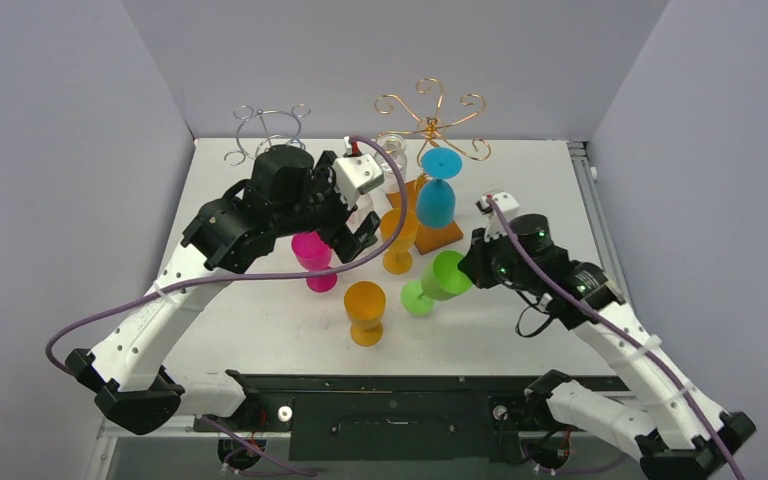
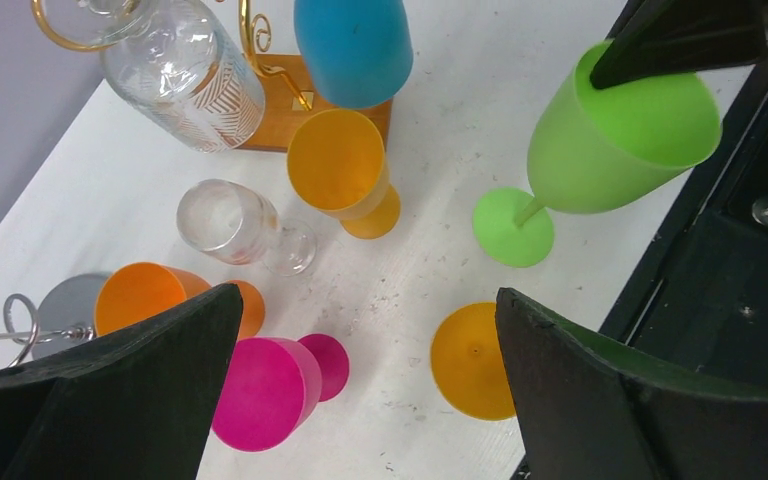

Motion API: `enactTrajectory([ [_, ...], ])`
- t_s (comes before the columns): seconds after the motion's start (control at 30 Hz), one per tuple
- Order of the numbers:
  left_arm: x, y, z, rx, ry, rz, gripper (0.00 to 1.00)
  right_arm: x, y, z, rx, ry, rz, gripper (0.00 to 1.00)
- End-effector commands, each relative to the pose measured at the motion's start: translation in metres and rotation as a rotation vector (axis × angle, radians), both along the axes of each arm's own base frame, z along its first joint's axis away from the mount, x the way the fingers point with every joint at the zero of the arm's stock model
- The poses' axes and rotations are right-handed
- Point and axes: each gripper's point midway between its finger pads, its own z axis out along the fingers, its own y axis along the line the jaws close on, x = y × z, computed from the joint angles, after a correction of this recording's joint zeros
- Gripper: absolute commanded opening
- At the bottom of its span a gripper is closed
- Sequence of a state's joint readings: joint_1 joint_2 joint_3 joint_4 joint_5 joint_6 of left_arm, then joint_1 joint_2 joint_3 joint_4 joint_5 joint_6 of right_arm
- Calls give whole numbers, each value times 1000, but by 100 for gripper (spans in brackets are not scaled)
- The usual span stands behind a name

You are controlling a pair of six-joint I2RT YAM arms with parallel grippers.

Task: Place the wine glass upside down on the wine glass rack
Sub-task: Pick up the wine glass at the center of the board, then turn the wine glass upside down at the wine rack.

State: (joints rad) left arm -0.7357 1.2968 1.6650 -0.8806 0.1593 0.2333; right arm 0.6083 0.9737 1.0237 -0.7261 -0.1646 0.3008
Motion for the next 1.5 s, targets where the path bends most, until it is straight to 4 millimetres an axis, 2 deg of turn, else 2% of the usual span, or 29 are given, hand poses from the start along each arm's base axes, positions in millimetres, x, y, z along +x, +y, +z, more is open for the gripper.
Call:
enactTrajectory([
  [0.0, -11, -8, 29, -115, -18, -50, 96, -16, -7, 80, 123, -214, 77, 0],
  [0.1, -15, -13, 28, -127, 18, -68, 96, -22, -14, 124, 176, -340, 72, 0],
  [0.27, -27, -23, 28, -164, 108, -115, 97, -24, -19, 186, 299, -524, 42, 0],
  [0.4, -36, -32, 30, -205, 190, -159, 100, -24, -18, 219, 392, -627, 29, 0],
  [0.43, -38, -34, 31, -218, 213, -167, 96, -24, -17, 224, 408, -641, 32, 0],
  [0.67, -41, -46, 38, -292, 350, -223, 81, -25, -11, 246, 503, -705, 45, 0],
  [0.83, -35, -50, 41, -313, 364, -225, 75, -25, 1, 248, 550, -703, 88, 0],
  [0.93, -29, -51, 44, -325, 355, -216, 68, -24, 7, 245, 562, -692, 109, 0],
  [0.97, -27, -51, 46, -330, 349, -214, 62, -24, 9, 244, 564, -690, 112, 0],
  [1.0, -26, -51, 47, -333, 340, -213, 50, -24, 10, 243, 567, -688, 116, 0],
  [1.1, -19, -49, 54, -330, 299, -204, 25, -23, 14, 240, 574, -683, 129, 0],
  [1.13, -17, -47, 55, -327, 282, -199, 18, -22, 15, 238, 573, -674, 131, 3],
  [1.17, -15, -46, 56, -318, 264, -192, 11, -21, 16, 236, 570, -664, 132, 12],
  [1.23, -10, -41, 60, -287, 205, -184, 0, -21, 17, 230, 554, -635, 134, 37],
  [1.3, -3, -32, 66, -248, 128, -164, 0, -20, 14, 222, 518, -607, 123, 54],
  [1.37, 4, -22, 75, -207, 25, -141, 0, -24, 10, 213, 471, -578, 129, 64],
  [1.4, 8, -16, 81, -176, -49, -140, 0, -27, 8, 209, 449, -566, 139, 72],
  [1.47, 16, -3, 93, -131, -177, -116, 0, -37, 3, 201, 403, -534, 160, 77],
])
